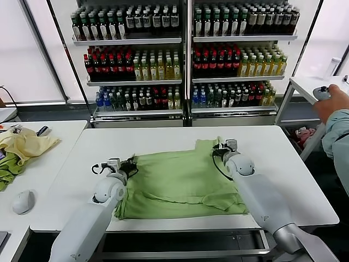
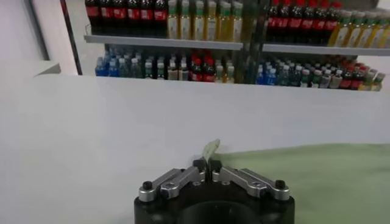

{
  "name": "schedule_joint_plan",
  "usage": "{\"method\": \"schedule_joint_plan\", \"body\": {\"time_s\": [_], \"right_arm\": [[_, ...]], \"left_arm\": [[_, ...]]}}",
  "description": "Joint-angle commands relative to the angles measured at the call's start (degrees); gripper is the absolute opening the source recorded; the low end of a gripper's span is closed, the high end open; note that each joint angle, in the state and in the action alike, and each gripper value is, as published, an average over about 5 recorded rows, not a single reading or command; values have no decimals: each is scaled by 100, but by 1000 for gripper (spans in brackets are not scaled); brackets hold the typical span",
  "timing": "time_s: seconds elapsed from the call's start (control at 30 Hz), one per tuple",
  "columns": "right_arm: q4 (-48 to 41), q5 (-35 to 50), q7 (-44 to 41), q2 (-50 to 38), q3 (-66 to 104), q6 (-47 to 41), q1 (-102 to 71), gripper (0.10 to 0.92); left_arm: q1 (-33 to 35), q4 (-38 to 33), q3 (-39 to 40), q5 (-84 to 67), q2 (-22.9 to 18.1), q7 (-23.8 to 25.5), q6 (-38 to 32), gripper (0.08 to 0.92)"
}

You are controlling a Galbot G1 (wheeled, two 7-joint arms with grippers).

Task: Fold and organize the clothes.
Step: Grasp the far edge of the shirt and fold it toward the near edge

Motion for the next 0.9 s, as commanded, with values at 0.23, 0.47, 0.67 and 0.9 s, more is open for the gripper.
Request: {"method": "schedule_joint_plan", "body": {"time_s": [0.23,0.47,0.67,0.9], "right_arm": [[2294,153,52,-647,574,39,-1004,116],[3219,177,63,-944,1016,-34,-1747,116],[3966,115,68,-968,1466,-101,-2591,116],[4364,27,136,-937,1840,-152,-3483,116]], "left_arm": [[874,-1604,-394,-182,431,147,-348,100],[1225,-1966,-691,-478,694,158,-257,100],[1702,-2351,-802,-477,810,194,-185,100],[2052,-2589,-840,-314,870,236,-87,100]]}}
